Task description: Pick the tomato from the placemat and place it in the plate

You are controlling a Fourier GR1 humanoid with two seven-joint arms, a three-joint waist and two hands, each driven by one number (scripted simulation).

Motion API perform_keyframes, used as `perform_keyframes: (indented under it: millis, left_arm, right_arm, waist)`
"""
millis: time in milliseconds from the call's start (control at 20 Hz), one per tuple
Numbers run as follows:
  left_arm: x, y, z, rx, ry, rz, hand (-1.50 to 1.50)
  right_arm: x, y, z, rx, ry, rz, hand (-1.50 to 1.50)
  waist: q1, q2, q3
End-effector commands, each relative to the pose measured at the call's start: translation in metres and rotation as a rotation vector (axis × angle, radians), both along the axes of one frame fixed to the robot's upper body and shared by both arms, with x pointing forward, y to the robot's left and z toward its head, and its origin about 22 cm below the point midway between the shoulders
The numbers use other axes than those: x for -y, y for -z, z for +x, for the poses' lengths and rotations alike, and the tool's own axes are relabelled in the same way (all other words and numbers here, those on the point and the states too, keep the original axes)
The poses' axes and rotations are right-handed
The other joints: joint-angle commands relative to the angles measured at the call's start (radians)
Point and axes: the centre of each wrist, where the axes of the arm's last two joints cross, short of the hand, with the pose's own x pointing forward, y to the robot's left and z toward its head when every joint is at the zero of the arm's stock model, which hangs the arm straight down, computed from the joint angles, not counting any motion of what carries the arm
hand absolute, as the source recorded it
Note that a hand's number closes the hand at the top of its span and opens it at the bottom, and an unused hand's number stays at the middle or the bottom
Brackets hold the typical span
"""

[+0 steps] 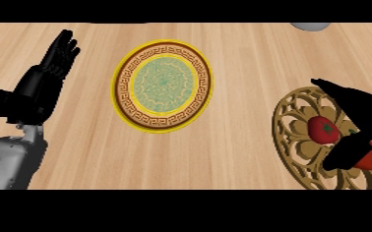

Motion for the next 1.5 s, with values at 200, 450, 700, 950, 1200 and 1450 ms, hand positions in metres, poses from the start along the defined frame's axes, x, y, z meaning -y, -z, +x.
perform_keyframes:
  millis: [200,450,700,950,1200,1450]
  left_arm:
    - [0.000,0.012,0.011,-0.009,0.003,-0.006,0.00]
    - [-0.003,0.007,-0.023,-0.009,0.002,-0.020,0.00]
    - [-0.007,-0.002,0.001,0.000,0.008,-0.010,0.00]
    - [-0.005,-0.023,-0.013,-0.003,0.013,-0.003,0.00]
    - [-0.010,0.006,-0.009,0.001,0.010,-0.010,0.00]
    - [0.003,-0.014,0.003,0.006,0.013,0.004,0.00]
  right_arm:
    - [-0.002,0.025,0.011,-0.085,0.066,-0.110,-1.50]
    - [0.024,0.061,0.003,-0.122,0.090,-0.113,-1.50]
    - [0.035,0.071,0.015,-0.156,0.079,-0.091,-1.50]
    - [0.040,0.095,0.011,-0.173,0.088,-0.097,-1.50]
    - [0.045,0.103,0.020,-0.224,0.086,-0.147,-1.50]
    - [0.026,0.128,0.020,0.022,0.021,-0.124,1.50]
  waist:
    - [-0.004,0.001,0.000]
    - [0.002,-0.001,0.001]
    - [-0.004,0.000,0.001]
    - [0.000,-0.001,0.001]
    - [0.000,0.000,0.001]
    - [0.004,0.001,0.002]
